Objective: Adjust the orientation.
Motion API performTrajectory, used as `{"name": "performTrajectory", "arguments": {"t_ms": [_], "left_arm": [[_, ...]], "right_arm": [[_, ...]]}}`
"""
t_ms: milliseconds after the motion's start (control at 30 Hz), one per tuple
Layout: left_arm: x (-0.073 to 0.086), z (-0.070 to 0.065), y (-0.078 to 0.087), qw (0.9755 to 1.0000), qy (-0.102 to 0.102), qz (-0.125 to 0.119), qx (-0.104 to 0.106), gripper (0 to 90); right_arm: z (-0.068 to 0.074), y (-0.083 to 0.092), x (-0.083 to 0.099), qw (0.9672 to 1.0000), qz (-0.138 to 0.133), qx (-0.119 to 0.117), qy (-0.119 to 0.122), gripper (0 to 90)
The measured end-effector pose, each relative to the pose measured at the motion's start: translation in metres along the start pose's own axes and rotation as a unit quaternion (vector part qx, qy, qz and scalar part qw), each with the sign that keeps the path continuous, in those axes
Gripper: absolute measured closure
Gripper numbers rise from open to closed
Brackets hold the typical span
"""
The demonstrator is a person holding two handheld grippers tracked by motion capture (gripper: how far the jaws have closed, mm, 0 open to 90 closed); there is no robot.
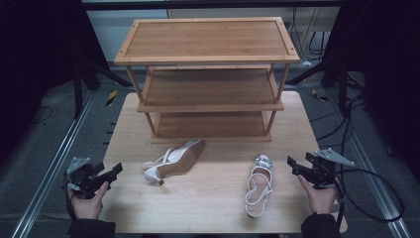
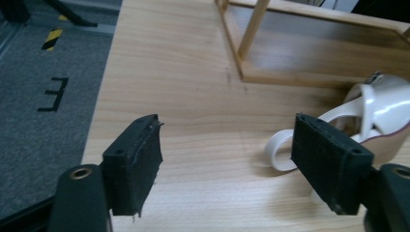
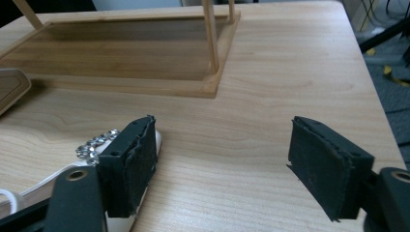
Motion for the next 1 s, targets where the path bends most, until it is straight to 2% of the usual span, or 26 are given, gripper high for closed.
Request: {"name": "performTrajectory", "arguments": {"t_ms": [33, 100, 133, 200, 233, 267, 300, 367, 433, 467, 500, 533, 567, 600, 633, 667, 700, 767, 800, 900, 933, 967, 1000], "left_arm": [[0.000, 0.000, 0.000, 1.0000, 0.000, 0.000, 0.000, 28.4], [-0.001, -0.010, 0.001, 0.9998, -0.001, -0.010, 0.020, 29.8], [-0.001, -0.010, 0.001, 0.9998, -0.001, -0.010, 0.020, 30.8], [-0.001, -0.018, -0.001, 0.9993, -0.003, -0.012, 0.037, 31.6], [-0.001, -0.024, -0.006, 0.9985, -0.023, -0.003, 0.049, 34.8], [-0.001, -0.024, -0.006, 0.9985, -0.023, -0.003, 0.049, 35.0], [-0.002, -0.026, -0.008, 0.9983, -0.031, 0.002, 0.050, 35.0], [-0.003, -0.031, -0.012, 0.9977, -0.039, 0.007, 0.055, 37.4], [-0.004, -0.035, -0.015, 0.9976, -0.048, 0.007, 0.049, 39.3], [-0.004, -0.035, -0.015, 0.9976, -0.048, 0.007, 0.049, 40.3], [-0.004, -0.037, -0.016, 0.9976, -0.049, 0.005, 0.048, 40.3], [-0.005, -0.037, -0.017, 0.9975, -0.053, 0.008, 0.046, 41.8], [-0.006, -0.038, -0.019, 0.9974, -0.055, 0.008, 0.046, 43.5], [-0.008, -0.039, -0.020, 0.9972, -0.061, 0.008, 0.043, 43.9], [-0.008, -0.039, -0.020, 0.9972, -0.061, 0.008, 0.043, 44.6], [-0.011, -0.039, -0.022, 0.9972, -0.064, 0.003, 0.039, 45.4], [-0.011, -0.039, -0.022, 0.9972, -0.064, 0.003, 0.039, 46.8], [-0.011, -0.039, -0.023, 0.9972, -0.064, 0.000, 0.037, 47.8], [-0.009, -0.038, -0.025, 0.9971, -0.065, -0.002, 0.039, 50.8], [-0.004, -0.037, -0.025, 0.9966, -0.066, 0.007, 0.050, 54.2], [-0.004, -0.037, -0.025, 0.9966, -0.066, 0.007, 0.050, 54.6], [-0.002, -0.036, -0.025, 0.9962, -0.068, 0.011, 0.052, 54.6], [0.000, -0.035, -0.025, 0.9957, -0.070, 0.017, 0.057, 55.5]], "right_arm": [[0.003, 0.001, -0.001, 1.0000, -0.002, -0.006, 0.003, 27.9], [0.010, 0.003, -0.005, 0.9998, -0.003, -0.021, 0.003, 28.4], [0.010, 0.003, -0.005, 0.9998, -0.003, -0.021, 0.003, 28.4], [0.019, 0.005, -0.009, 0.9992, -0.008, -0.037, 0.011, 29.1], [0.031, 0.008, -0.015, 0.9982, -0.010, -0.046, 0.038, 31.0], [0.031, 0.008, -0.015, 0.9982, -0.010, -0.046, 0.038, 31.0], [0.039, 0.010, -0.019, 0.9976, -0.014, -0.045, 0.051, 32.1], [0.062, 0.017, -0.033, 0.9953, -0.041, -0.054, 0.069, 34.7], [0.075, 0.020, -0.041, 0.9932, -0.068, -0.068, 0.066, 36.5], [0.083, 0.019, -0.047, 0.9928, -0.065, -0.080, 0.061, 36.2], [0.083, 0.019, -0.047, 0.9928, -0.065, -0.080, 0.061, 36.2], [0.090, 0.017, -0.053, 0.9921, -0.059, -0.093, 0.060, 36.1], [0.108, 0.012, -0.065, 0.9899, -0.058, -0.111, 0.067, 36.1], [0.115, 0.010, -0.069, 0.9892, -0.056, -0.116, 0.069, 36.2], [0.115, 0.010, -0.069, 0.9892, -0.056, -0.116, 0.069, 36.2], [0.131, 0.004, -0.077, 0.9882, -0.052, -0.127, 0.068, 36.3], [0.131, 0.004, -0.077, 0.9882, -0.052, -0.127, 0.068, 36.3], [0.148, -0.002, -0.082, 0.9859, -0.044, -0.144, 0.073, 36.3], [0.164, -0.009, -0.087, 0.9847, -0.036, -0.149, 0.082, 36.9], [0.187, -0.018, -0.093, 0.9832, -0.026, -0.157, 0.089, 38.1], [0.187, -0.018, -0.093, 0.9832, -0.026, -0.157, 0.089, 38.1], [0.195, -0.022, -0.094, 0.9832, -0.021, -0.158, 0.088, 38.4], [0.209, -0.031, -0.096, 0.9831, -0.012, -0.159, 0.090, 39.4]]}}
Point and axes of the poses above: each handheld gripper's, and its own axes: y roughly backward along the jaws, x roughly out of its underside, z roughly to its left, the point moved 2 cm from there along -y, roughly forward along the jaws, and after that the axes turned 9 degrees about -y, right-handed, at the moved point
